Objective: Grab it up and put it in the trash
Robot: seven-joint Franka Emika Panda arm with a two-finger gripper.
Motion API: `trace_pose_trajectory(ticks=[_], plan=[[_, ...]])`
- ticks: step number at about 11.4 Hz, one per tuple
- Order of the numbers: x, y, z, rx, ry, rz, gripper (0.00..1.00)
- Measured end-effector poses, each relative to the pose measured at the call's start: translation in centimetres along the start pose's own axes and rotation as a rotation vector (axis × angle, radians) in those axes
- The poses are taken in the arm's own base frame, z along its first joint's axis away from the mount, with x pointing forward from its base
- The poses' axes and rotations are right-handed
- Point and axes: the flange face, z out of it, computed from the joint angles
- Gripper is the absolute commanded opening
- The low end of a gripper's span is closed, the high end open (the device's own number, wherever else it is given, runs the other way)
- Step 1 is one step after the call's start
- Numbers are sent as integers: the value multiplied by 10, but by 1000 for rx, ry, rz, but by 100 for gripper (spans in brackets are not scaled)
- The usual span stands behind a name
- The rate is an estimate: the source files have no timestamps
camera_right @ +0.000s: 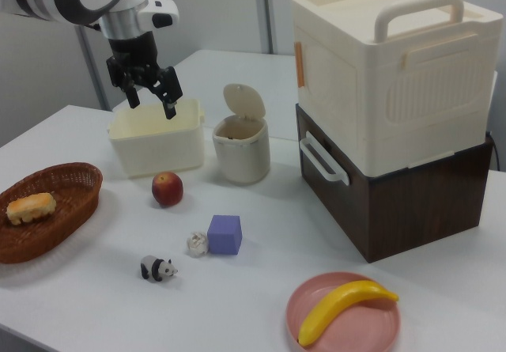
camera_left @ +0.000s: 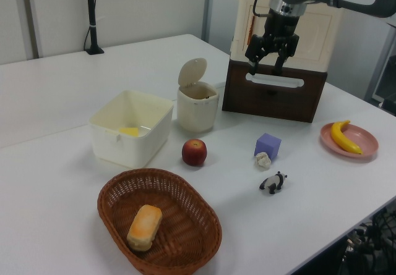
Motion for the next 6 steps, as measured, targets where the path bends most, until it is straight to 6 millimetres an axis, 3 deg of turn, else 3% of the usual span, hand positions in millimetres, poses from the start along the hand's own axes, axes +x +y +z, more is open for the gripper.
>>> trace_pose_trajectory(ticks=[6], plan=[[-5,9,4,-1,-43,-28,100]])
